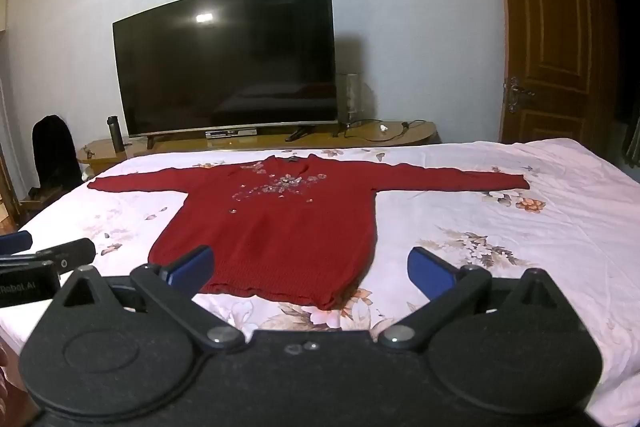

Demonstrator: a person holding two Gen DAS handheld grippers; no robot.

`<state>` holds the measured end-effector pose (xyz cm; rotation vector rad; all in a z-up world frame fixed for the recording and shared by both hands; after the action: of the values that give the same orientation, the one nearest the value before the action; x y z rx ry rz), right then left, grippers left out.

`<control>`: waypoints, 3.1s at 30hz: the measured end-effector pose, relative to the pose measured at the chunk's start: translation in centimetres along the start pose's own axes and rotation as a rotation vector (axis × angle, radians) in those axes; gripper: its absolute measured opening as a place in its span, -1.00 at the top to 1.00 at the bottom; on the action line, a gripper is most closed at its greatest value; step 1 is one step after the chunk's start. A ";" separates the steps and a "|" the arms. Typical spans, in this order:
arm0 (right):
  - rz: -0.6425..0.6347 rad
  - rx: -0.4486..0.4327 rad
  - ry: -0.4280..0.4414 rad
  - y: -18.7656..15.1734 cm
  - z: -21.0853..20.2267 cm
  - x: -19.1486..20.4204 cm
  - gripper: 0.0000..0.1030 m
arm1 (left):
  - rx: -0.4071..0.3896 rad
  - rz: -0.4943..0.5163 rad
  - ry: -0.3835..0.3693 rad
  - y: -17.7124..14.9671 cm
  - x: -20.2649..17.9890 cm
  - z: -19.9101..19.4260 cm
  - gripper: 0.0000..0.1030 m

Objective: Fold small clothes

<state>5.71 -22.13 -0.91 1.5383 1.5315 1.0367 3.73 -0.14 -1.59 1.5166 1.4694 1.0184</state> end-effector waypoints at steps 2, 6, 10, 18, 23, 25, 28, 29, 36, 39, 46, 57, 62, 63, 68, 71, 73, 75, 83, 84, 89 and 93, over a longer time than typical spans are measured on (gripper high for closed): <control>-0.002 0.006 -0.005 0.0 0.0 0.1 -0.99 | 0.004 0.012 -0.002 -0.1 -0.2 0.0 -1.00; -0.003 0.005 -0.011 0.0 0.2 0.5 -0.99 | 0.004 -0.020 -0.001 0.2 0.0 -0.1 -1.00; 0.002 0.006 0.001 0.0 0.2 0.4 -0.99 | 0.005 -0.019 -0.001 0.1 0.1 0.1 -1.00; 0.006 0.004 0.005 0.1 0.2 0.3 -0.99 | 0.006 -0.019 -0.008 0.0 0.1 0.2 -1.00; 0.005 -0.002 0.008 0.2 0.5 0.2 -0.99 | 0.004 -0.019 -0.004 0.1 0.1 0.2 -1.00; 0.004 -0.004 0.008 0.3 0.3 0.3 -0.99 | 0.005 -0.017 -0.004 0.0 0.0 0.3 -1.00; 0.006 -0.008 0.008 0.1 0.0 0.3 -0.99 | 0.004 -0.018 -0.007 0.0 0.0 0.3 -1.00; 0.005 -0.009 0.008 0.1 0.0 0.3 -0.99 | 0.004 -0.018 -0.009 0.0 0.0 0.2 -1.00; 0.005 -0.009 0.007 0.1 0.0 0.3 -0.99 | 0.004 -0.017 -0.012 0.0 -0.1 0.2 -1.00; 0.005 -0.010 0.006 0.0 -0.1 0.3 -0.99 | 0.005 -0.017 -0.012 0.0 -0.1 0.2 -1.00; 0.006 -0.012 0.009 0.1 -0.2 0.1 -0.99 | 0.003 -0.016 -0.013 -0.1 -0.1 0.2 -1.00; 0.004 -0.018 0.008 0.1 -0.3 0.1 -0.99 | -0.004 -0.016 -0.013 -0.2 -0.2 0.2 -1.00; 0.003 -0.019 0.011 0.2 -0.4 0.1 -0.99 | -0.007 -0.014 -0.012 -0.2 -0.1 0.1 -1.00; 0.001 -0.019 0.010 0.2 -0.5 0.1 -0.99 | -0.008 -0.014 -0.012 -0.2 -0.1 0.1 -1.00; -0.001 -0.021 0.012 0.3 -0.5 0.2 -0.99 | -0.008 -0.013 -0.013 -0.1 0.0 0.0 -1.00; -0.003 -0.021 0.013 0.3 -0.5 0.2 -0.99 | -0.009 -0.015 -0.014 -0.1 0.0 -0.1 -1.00; -0.003 -0.022 0.013 0.3 -0.5 0.2 -0.99 | -0.009 -0.015 -0.013 -0.1 0.0 -0.1 -1.00; -0.003 -0.022 0.013 0.3 -0.5 0.2 -0.99 | -0.010 -0.014 -0.014 0.0 0.0 -0.1 -1.00; -0.004 -0.023 0.015 0.2 -0.5 0.2 -0.99 | -0.011 -0.013 -0.012 0.0 0.1 -0.3 -1.00; -0.004 -0.024 0.015 0.2 -0.5 0.2 -0.99 | -0.011 -0.013 -0.012 0.1 0.1 -0.3 -1.00; -0.006 -0.025 0.018 0.3 -0.5 0.1 -0.99 | -0.011 -0.013 -0.010 0.1 0.1 -0.4 -1.00; -0.010 -0.022 0.020 0.3 -0.4 0.2 -0.99 | -0.009 -0.017 -0.007 0.2 0.1 -0.3 -1.00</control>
<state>5.48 -21.95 -0.41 1.5084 1.5352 1.0624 3.48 0.00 -1.29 1.4982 1.4683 1.0073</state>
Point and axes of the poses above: each gripper's, at about its wrist camera, not at the fingertips, and z roughly the way its jaws point, x to its left, y to its top, the point moved 4 cm from there along z, roughly the way its jaws point, and after that the axes turned 2 degrees about z, right-handed, at the moved point
